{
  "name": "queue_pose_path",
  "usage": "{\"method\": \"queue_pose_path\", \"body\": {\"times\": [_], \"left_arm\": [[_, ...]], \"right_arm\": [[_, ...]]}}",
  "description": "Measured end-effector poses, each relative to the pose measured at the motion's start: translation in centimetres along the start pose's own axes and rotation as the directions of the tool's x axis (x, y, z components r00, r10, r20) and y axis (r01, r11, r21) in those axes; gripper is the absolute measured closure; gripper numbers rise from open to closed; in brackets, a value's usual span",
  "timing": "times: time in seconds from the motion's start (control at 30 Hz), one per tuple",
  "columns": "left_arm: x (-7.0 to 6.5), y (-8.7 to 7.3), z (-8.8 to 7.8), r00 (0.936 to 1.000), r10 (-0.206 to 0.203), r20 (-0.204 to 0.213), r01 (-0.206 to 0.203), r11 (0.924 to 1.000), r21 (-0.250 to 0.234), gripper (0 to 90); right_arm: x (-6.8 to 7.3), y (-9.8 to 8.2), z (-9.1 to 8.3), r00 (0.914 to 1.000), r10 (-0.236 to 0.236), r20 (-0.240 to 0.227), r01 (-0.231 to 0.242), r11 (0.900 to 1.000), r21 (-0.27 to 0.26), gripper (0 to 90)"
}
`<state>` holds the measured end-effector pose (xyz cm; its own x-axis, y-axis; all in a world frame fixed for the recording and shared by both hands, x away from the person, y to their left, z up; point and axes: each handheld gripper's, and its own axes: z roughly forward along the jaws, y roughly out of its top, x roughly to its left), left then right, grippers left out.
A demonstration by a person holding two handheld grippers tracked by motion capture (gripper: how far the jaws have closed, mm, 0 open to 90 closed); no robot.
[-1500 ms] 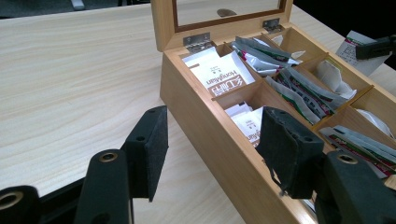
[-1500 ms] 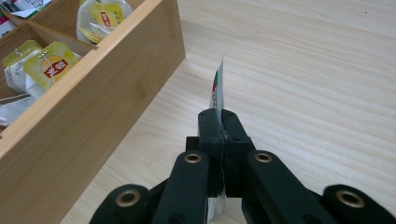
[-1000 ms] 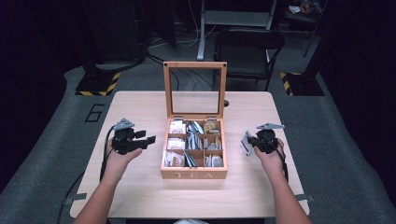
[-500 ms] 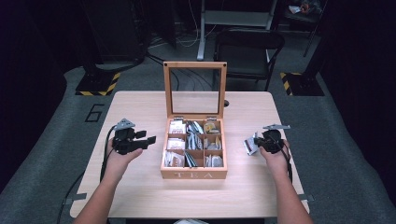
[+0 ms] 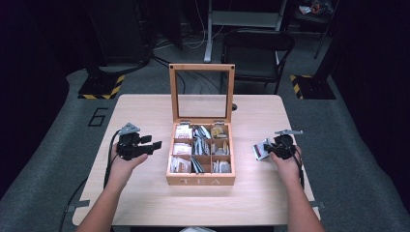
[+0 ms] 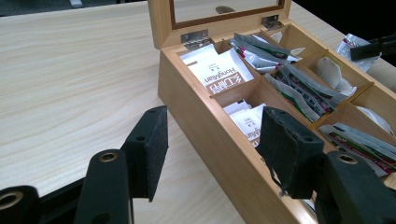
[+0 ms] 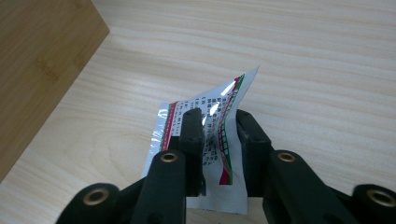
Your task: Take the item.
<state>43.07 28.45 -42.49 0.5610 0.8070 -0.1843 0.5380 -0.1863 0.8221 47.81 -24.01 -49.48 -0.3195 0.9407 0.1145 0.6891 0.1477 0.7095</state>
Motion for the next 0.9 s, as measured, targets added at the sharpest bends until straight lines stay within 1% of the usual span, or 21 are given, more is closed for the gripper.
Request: {"method": "queue_pose_path", "body": {"times": [0.03, 0.07, 0.1, 0.13, 0.17, 0.2, 0.23, 0.33, 0.43, 0.47, 0.5, 0.57, 0.67, 0.7, 0.73, 0.77, 0.83, 0.87, 0.9], "left_arm": [[0.0, 0.0, 0.0, 1.0, 0.001, 0.0, -0.001, 1.0, -0.001, 42.3], [0.0, 0.0, 0.0, 1.0, -0.001, -0.001, 0.001, 1.0, -0.002, 42.3], [0.0, 0.0, 0.0, 1.0, 0.0, -0.002, 0.0, 1.0, -0.005, 42.4], [0.0, 0.0, 0.0, 1.0, -0.002, -0.004, 0.002, 1.0, -0.004, 42.3], [0.0, 0.0, 0.0, 1.0, 0.0, -0.005, 0.0, 1.0, -0.008, 42.4], [0.1, 0.0, 0.0, 1.0, 0.001, 0.002, -0.001, 1.0, 0.001, 42.3], [0.1, 0.0, 0.0, 1.0, -0.002, 0.001, 0.002, 1.0, -0.003, 42.3], [0.1, 0.0, 0.0, 1.0, -0.003, 0.001, 0.003, 1.0, -0.004, 42.4], [0.0, 0.1, 0.0, 1.0, -0.008, -0.001, 0.008, 1.0, -0.005, 42.4], [0.0, 0.1, 0.0, 1.0, -0.009, -0.001, 0.009, 0.9999, -0.006, 42.4], [0.0, 0.1, 0.0, 1.0, -0.008, 0.0, 0.008, 1.0, -0.005, 42.4], [0.1, 0.1, 0.0, 1.0, -0.005, 0.0, 0.005, 1.0, -0.002, 42.3], [0.2, 0.1, 0.1, 0.9999, -0.011, -0.003, 0.011, 0.9999, -0.003, 42.3], [0.2, 0.1, 0.1, 0.9999, -0.012, -0.004, 0.012, 0.9999, -0.003, 42.2], [0.2, 0.1, 0.1, 0.9999, -0.014, -0.005, 0.014, 0.9999, -0.003, 42.3], [0.3, 0.0, 0.1, 0.9999, -0.01, -0.005, 0.01, 0.9999, -0.006, 42.2], [0.3, 0.0, 0.0, 0.9999, -0.011, -0.003, 0.011, 0.9999, -0.002, 42.2], [0.3, 0.0, 0.0, 0.9999, -0.011, -0.003, 0.011, 0.9999, -0.002, 42.2], [0.3, 0.0, 0.0, 0.9999, -0.011, -0.003, 0.011, 0.9999, -0.002, 42.2]], "right_arm": [[-0.1, 0.0, 0.0, 1.0, -0.003, 0.005, 0.003, 1.0, -0.003, 69.7], [0.0, -0.1, 0.0, 0.9998, 0.018, 0.01, -0.018, 1.0, -0.003, 67.7], [-0.1, -0.1, -0.1, 0.9997, 0.015, 0.017, -0.015, 1.0, 0.001, 65.8], [-0.2, -0.1, 0.0, 0.9997, -0.003, 0.025, 0.003, 1.0, -0.006, 64.1], [-0.3, -0.1, 0.0, 0.9994, -0.003, 0.034, 0.004, 1.0, -0.006, 61.5], [-0.3, -0.2, 0.0, 0.999, 0.004, 0.045, -0.004, 1.0, -0.006, 59.1], [-0.4, -0.2, 0.1, 0.9985, 0.005, 0.054, -0.005, 1.0, -0.004, 57.2], [-0.8, -0.2, -0.1, 0.9977, 0.026, 0.063, -0.026, 1.0, -0.009, 51.7], [-1.0, -0.2, -0.4, 0.9964, 0.033, 0.078, -0.032, 0.999, -0.02, 50.2], [-1.0, -0.2, -0.5, 0.9961, 0.04, 0.079, -0.039, 0.999, -0.021, 49.4], [-1.1, -0.1, -0.5, 0.9964, 0.032, 0.078, -0.03, 0.999, -0.027, 49.2], [-1.0, -0.1, -0.7, 0.9967, 0.031, 0.074, -0.029, 0.999, -0.032, 48.4], [-0.8, 0.1, -0.7, 0.9974, 0.014, 0.07, -0.012, 0.999, -0.032, 46.9], [-0.7, 0.2, -0.7, 0.9978, 0.014, 0.064, -0.012, 0.999, -0.03, 46.5], [-0.6, 0.2, -0.8, 0.998, 0.002, 0.064, 0.0, 1.0, -0.03, 46.0], [-0.3, 0.4, -0.8, 0.9982, 0.005, 0.06, -0.003, 0.999, -0.034, 45.2], [0.0, 0.6, -1.0, 0.9983, -0.006, 0.058, 0.008, 0.999, -0.045, 44.3], [0.2, 0.7, -1.1, 0.9981, -0.019, 0.059, 0.022, 0.999, -0.045, 43.9], [0.4, 0.8, -1.2, 0.9982, -0.021, 0.057, 0.024, 0.999, -0.048, 43.0]]}}
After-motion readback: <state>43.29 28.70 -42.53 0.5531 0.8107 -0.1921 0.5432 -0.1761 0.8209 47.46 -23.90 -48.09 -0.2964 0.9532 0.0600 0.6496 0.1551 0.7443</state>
